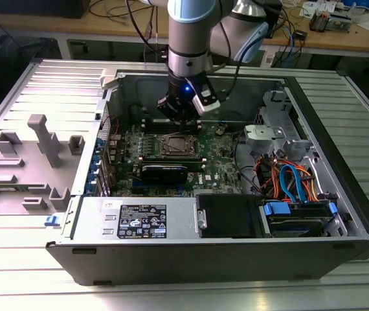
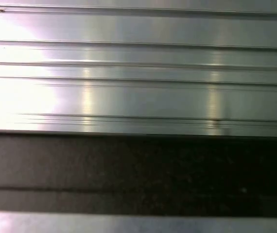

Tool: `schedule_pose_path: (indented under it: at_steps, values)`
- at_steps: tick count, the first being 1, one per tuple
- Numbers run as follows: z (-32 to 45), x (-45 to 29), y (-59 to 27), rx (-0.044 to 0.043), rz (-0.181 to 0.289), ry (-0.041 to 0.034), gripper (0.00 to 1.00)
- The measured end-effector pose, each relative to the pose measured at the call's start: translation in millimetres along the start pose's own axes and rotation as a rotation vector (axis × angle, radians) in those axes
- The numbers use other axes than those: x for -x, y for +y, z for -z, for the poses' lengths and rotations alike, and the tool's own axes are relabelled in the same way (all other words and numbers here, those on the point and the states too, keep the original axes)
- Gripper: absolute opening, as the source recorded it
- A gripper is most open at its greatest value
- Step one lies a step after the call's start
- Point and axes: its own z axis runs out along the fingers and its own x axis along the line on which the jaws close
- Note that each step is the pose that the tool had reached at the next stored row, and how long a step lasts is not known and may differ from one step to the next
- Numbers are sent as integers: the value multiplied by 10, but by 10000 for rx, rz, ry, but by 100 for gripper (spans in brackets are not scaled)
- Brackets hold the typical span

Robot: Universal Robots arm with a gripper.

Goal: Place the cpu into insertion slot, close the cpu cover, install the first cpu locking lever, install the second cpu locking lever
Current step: 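Install the first cpu locking lever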

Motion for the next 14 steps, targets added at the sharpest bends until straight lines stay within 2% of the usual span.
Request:
schedule_pose_path:
  at_steps: [14]
  values:
    - [-80, 27, 2, -5, -1, 1, 11]
